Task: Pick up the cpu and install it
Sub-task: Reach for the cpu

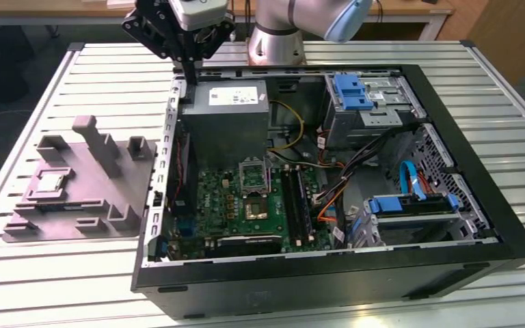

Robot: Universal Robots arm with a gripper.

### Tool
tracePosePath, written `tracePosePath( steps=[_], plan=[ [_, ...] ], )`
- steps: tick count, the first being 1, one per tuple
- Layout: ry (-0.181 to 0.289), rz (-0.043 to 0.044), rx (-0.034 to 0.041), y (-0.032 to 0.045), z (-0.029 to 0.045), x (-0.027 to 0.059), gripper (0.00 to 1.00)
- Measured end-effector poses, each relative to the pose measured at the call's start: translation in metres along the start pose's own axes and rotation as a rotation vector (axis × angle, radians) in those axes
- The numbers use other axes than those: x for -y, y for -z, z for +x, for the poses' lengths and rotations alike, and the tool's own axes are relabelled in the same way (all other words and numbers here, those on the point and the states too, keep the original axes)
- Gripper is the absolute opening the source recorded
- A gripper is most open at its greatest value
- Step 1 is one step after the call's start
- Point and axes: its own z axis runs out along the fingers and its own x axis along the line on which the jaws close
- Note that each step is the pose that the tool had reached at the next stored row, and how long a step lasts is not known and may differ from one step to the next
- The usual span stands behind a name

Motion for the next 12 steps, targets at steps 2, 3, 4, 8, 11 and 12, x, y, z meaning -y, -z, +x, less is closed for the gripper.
tracePosePath(
  steps=[2,3,4,8,11,12],
  plan=[
    [0.0,0.0,0.0,0.0,0.0004,0.0,0.11],
    [0.0,-0.0001,0.0,0.0,0.0006,0.0,0.11],
    [0.0,0.0,0.0,0.0,0.0008,0.0001,0.11],
    [0.0,0.0,0.0,-0.0001,0.0026,0.0002,0.11],
    [0.0,-0.0001,0.0,-0.0001,0.0032,0.0002,0.11],
    [0.0,0.0,0.0,-0.0001,0.0034,0.0003,0.11]
  ],
)
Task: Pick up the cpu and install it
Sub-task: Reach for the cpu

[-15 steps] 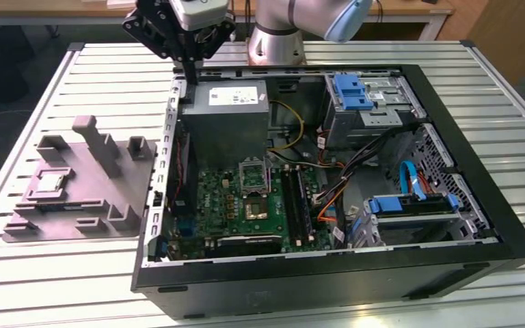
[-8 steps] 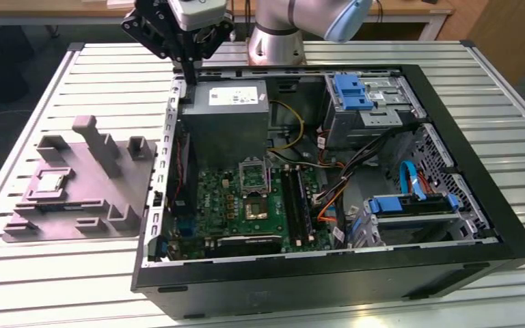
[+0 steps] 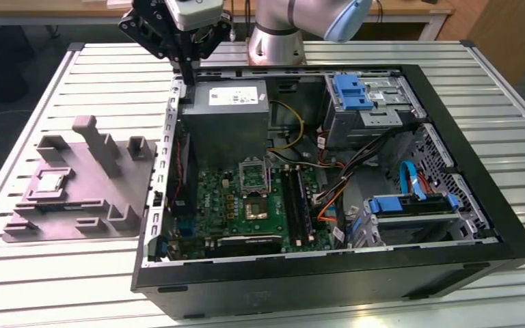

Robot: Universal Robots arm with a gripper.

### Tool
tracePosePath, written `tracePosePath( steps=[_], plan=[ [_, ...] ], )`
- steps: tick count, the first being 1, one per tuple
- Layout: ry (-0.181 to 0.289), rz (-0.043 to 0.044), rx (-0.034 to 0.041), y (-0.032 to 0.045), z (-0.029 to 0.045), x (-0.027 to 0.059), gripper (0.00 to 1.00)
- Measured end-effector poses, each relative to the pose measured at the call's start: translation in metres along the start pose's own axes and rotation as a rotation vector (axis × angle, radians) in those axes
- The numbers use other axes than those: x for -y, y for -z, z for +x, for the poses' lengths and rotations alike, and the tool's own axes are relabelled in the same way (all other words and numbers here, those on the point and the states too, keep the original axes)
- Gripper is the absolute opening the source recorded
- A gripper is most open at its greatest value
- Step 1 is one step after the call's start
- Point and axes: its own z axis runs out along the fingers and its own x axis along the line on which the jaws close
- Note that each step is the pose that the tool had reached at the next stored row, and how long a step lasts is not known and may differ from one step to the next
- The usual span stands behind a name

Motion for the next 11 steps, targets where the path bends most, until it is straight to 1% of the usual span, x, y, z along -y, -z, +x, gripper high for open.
tracePosePath(
  steps=[11],
  plan=[
    [0.0,0.0,0.0,0.0,0.0021,0.0002,0.11]
  ],
)
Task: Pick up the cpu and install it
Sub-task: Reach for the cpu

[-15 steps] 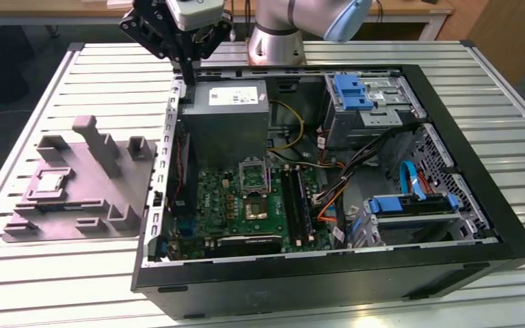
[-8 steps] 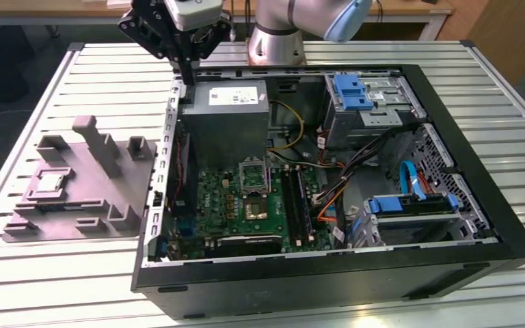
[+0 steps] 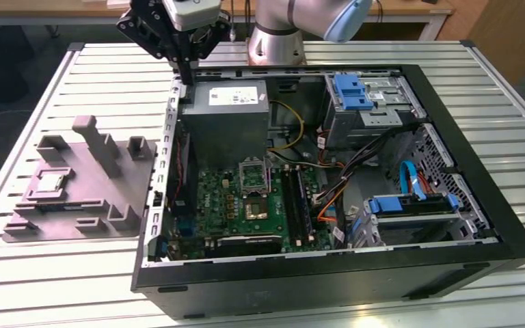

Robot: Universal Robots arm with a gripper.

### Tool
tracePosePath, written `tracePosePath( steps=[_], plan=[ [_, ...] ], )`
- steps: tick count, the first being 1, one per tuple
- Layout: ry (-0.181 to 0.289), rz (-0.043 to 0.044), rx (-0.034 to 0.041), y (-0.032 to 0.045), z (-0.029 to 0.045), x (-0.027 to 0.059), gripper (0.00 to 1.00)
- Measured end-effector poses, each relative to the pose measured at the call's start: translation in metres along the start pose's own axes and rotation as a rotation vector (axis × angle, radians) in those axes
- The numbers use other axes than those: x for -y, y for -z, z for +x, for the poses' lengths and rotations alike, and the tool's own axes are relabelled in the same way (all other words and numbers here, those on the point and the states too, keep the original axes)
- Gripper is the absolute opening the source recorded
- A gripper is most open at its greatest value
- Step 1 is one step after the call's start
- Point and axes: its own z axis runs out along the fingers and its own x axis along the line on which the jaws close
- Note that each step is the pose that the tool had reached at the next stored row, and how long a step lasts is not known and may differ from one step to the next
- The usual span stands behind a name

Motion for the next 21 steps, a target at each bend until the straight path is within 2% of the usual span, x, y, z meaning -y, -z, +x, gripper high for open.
tracePosePath(
  steps=[21],
  plan=[
    [0.0,0.0,0.0,0.0,0.0043,0.0003,0.11]
  ],
)
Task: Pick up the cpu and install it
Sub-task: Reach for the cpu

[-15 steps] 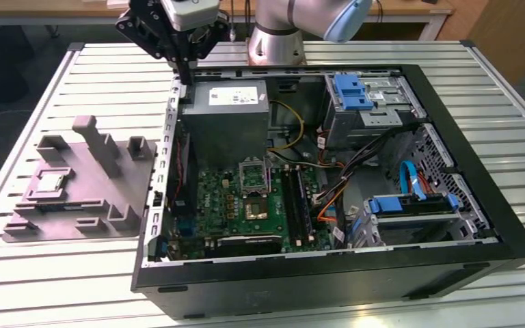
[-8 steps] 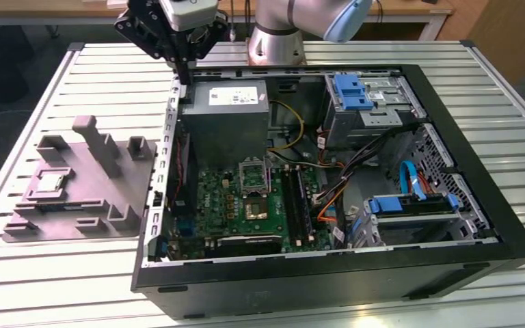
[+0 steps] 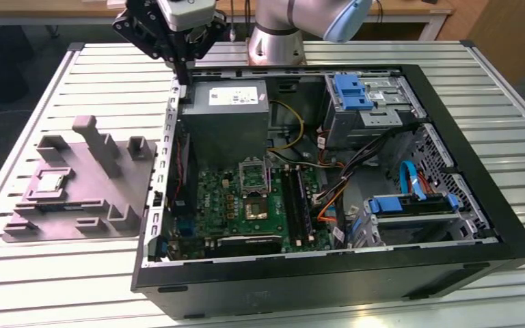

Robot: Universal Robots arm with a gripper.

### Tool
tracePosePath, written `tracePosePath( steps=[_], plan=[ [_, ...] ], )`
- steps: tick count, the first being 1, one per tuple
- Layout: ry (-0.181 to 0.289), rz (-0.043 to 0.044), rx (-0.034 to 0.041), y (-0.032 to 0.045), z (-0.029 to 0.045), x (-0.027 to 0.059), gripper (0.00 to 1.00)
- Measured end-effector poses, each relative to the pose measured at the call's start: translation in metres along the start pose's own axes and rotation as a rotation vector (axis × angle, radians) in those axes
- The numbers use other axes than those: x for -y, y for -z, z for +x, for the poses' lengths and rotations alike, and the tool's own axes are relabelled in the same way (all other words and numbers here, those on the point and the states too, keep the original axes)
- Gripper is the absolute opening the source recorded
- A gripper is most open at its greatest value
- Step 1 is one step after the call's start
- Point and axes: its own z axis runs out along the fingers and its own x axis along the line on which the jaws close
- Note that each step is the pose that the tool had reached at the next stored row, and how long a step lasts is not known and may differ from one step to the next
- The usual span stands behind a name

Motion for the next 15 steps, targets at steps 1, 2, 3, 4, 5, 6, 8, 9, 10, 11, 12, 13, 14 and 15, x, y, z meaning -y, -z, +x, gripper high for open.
tracePosePath(
  steps=[1,2,3,4,5,6,8,9,10,11,12,13,14,15],
  plan=[
    [0.0,0.0001,0.0,0.0,0.0002,0.0,0.11],
    [0.0,0.0,0.0,0.0,0.0004,0.0,0.11],
    [0.0,0.0,0.0,0.0,0.0006,0.0001,0.11],
    [0.0,0.0,0.0001,0.0,0.0009,0.0001,0.11],
    [0.0,0.0001,0.0,0.0,0.0011,0.0001,0.11],
    [0.0,0.0,0.0,0.0,0.0013,0.0001,0.11],
    [0.0,0.0001,0.0,0.0,0.0019,0.0001,0.11],
    [0.0,0.0,0.0001,0.0,0.0023,0.0002,0.11],
    [0.0,0.0,0.0,0.0,0.0027,0.0002,0.11],
    [0.0,0.0,0.0,0.0,0.0032,0.0003,0.11],
    [0.0,0.0001,0.0,0.0,0.0038,0.0003,0.11],
    [0.0,0.0,0.0,0.0,0.0045,0.0004,0.11],
    [0.0,0.0,0.0,0.0,0.0054,0.0004,0.11],
    [0.0,0.0,0.0,0.0,0.0062,0.0005,0.11]
  ],
)
